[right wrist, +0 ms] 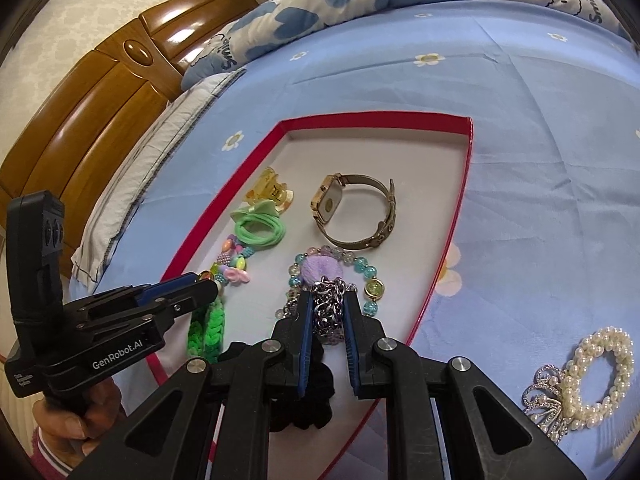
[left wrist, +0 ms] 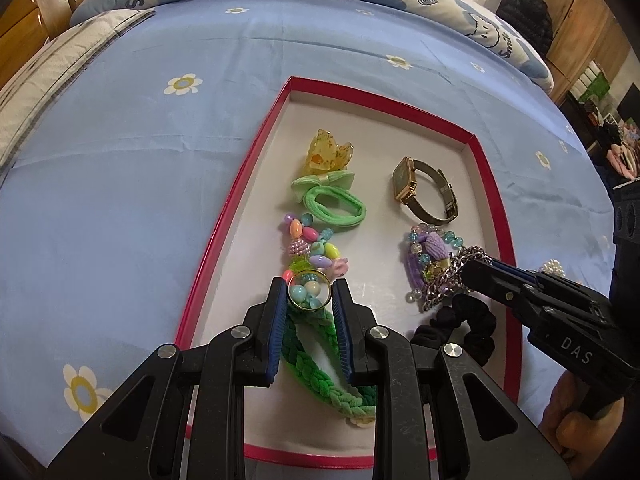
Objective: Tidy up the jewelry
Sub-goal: 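Lower chain and ring into the tray and open both tools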
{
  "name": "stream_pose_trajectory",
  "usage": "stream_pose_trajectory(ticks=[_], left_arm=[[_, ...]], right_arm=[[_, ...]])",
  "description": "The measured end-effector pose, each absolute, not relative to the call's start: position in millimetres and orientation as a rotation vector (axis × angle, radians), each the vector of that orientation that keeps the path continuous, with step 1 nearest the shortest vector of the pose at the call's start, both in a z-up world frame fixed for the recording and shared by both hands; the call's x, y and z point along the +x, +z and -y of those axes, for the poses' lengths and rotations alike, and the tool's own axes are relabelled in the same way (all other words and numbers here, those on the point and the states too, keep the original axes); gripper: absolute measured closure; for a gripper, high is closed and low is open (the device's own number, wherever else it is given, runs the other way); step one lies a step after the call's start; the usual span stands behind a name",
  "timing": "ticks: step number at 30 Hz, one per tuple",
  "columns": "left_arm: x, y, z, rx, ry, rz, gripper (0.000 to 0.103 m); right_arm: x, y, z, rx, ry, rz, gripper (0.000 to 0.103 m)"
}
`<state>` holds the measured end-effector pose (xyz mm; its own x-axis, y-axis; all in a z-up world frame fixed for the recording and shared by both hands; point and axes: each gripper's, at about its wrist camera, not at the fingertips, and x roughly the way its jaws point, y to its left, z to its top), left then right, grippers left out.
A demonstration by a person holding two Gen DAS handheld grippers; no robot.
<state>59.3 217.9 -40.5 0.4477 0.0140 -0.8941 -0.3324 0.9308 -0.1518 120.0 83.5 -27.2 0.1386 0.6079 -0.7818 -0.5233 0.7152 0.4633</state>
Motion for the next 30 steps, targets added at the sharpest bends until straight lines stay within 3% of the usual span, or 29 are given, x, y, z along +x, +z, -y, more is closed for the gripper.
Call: stream_pose_trajectory(ticks=[25, 27, 29, 30], left_arm=[[62.6, -46.0, -216.0, -0.318, 0.226, -1.115, 0.079], [62.8, -46.9, -216.6, -0.326, 0.224, -1.121, 0.074], [62.1, -47.8, -217.2, -0.338, 0.219, -1.122, 0.07], [61.7, -47.8, -217.1, -0.341, 0.218, -1.122, 0.068]], right_arm=[[122.6, -27.5, -87.9, 0.072, 0.82, -1.182, 0.084], [122.4, -27.3, -87.6, 0.074, 0.821, -1.182, 0.082], [122.5, -26.3, -86.5, 0.079, 0.821, -1.18, 0.071], [122.6, -26.0, -86.0, 0.082, 0.822, -1.179, 0.071]])
